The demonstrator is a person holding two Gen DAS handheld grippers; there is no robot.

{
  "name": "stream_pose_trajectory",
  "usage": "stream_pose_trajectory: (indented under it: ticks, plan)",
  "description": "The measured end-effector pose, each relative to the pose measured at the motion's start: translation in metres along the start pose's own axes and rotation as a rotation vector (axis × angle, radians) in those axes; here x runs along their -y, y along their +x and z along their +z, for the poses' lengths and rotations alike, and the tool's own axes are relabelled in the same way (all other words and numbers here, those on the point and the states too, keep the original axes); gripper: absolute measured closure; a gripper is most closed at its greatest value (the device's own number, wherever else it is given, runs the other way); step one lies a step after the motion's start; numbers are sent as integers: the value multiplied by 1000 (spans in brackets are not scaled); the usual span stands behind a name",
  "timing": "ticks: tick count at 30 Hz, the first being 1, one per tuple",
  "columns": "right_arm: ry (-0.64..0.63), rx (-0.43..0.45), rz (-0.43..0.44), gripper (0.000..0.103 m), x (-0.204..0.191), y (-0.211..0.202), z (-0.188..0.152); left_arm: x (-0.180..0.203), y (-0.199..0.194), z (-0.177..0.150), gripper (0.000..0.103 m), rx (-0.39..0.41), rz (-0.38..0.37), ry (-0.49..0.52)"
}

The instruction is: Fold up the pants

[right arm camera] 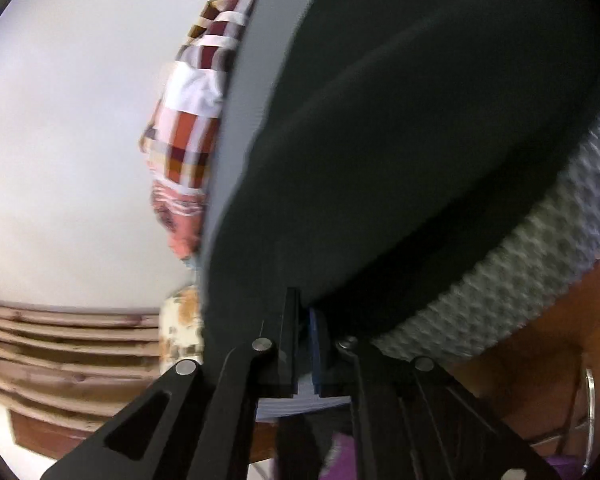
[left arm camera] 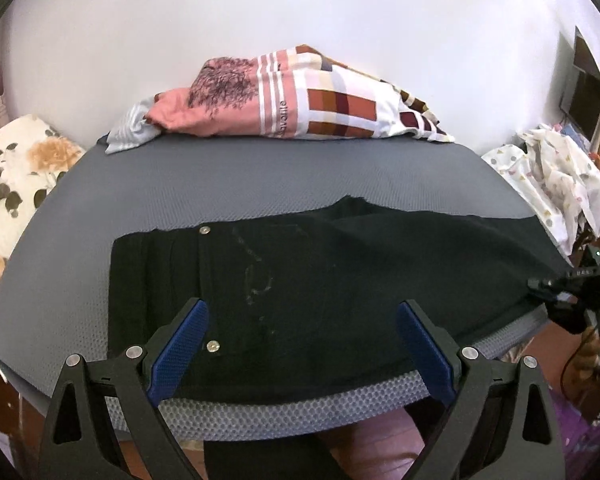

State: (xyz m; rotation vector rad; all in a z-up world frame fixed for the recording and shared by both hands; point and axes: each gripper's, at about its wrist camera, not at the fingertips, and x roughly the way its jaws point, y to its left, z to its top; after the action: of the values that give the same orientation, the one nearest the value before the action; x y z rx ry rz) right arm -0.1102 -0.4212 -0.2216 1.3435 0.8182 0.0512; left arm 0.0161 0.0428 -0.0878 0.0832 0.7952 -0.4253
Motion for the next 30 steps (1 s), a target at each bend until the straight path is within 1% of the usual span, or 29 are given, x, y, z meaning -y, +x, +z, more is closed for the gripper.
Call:
stream_pose_trajectory:
  ticks: [3, 5, 7, 9, 10, 11, 12, 13, 14, 15, 16, 18, 23, 26, 30]
  plan:
    - [-22, -1, -22, 97, -2, -7, -6, -2, -1, -2, 8, -2, 28, 9]
    - [-50, -7, -41, 97, -7, -12, -12, -6, -5, -2, 8, 12, 27, 1]
    - [-69, -13, -80, 98, -3, -13, -15, -9, -7, -2, 8, 23, 23, -10]
    - [-27, -19, -48, 98, 8, -10, -12, -9, -3, -2, 8, 10, 11, -15]
    - [-26, -21, -37, 95, 7, -10, -10, -8, -1, -2, 8, 0, 8, -10]
    - [-25, -21, -34, 94, 6, -9, -8, -6, 1, -3, 8, -7, 10, 0]
    - [-7, -26, -14, 91, 6, -8, -8, -4, 2, -3, 8, -11, 16, 15]
    - [16, -35, 9, 78, 7, -8, -9, -1, 3, -3, 8, -13, 23, 31]
    - [35, -43, 41, 68, 6, -6, -11, 2, 3, -3, 8, -14, 32, 49]
    - [28, -43, 72, 54, 1, -6, -14, 4, 3, -3, 8, -11, 39, 61]
    - [-9, -52, 73, 51, -9, -2, -18, 6, 2, -3, 8, -6, 40, 67]
    - [-63, -85, 66, 51, -23, 11, -24, 7, 2, -3, 8, -5, 34, 73]
    - [-3, -156, 93, 50, -23, 47, -35, 8, 5, -4, 8, -19, 35, 79]
    - [-11, -186, 102, 50, -29, 59, -41, 6, 5, -4, 8, -21, 27, 71]
    - [-16, -167, 93, 42, -36, 65, -46, 7, 9, -5, 8, -35, 18, 64]
